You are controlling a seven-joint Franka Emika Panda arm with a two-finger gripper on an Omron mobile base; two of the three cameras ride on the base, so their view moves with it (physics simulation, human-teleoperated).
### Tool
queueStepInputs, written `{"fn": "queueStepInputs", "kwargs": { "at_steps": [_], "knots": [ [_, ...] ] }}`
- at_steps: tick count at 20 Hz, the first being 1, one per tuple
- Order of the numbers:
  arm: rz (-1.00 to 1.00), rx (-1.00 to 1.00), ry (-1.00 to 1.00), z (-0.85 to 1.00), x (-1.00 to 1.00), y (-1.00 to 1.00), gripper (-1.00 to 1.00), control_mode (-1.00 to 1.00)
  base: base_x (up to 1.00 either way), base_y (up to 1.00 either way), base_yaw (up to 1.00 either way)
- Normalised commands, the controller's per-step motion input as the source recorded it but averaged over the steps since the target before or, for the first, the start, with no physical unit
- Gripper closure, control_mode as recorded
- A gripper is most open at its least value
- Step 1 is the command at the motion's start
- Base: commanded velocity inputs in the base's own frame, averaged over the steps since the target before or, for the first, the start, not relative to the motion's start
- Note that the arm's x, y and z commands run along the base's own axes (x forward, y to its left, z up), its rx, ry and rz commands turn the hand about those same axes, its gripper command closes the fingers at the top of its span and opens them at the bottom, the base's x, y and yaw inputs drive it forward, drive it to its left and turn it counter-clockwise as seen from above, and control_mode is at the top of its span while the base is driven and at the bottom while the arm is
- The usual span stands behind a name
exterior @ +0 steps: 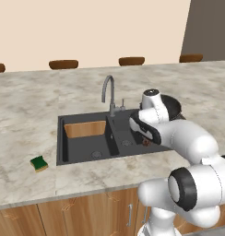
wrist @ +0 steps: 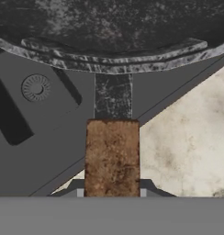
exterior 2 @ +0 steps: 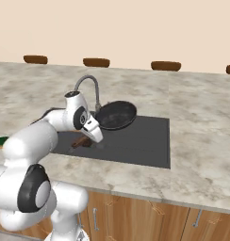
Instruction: Pick the pan and sponge and place them into the sink. Then turn on the water.
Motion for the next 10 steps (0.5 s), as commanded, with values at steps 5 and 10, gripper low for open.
{"fn": "queueStepInputs", "kwargs": {
  "at_steps": [5, 10],
  "knots": [
    [0.0, 0.0, 0.0, 0.0, 0.01, 0.62, 1.0, -1.0, 0.0, 0.0, 0.0],
    [0.0, 0.0, 0.0, 0.0, 0.04, 0.62, 1.0, -1.0, 0.0, 0.0, 0.0]
  ]
}}
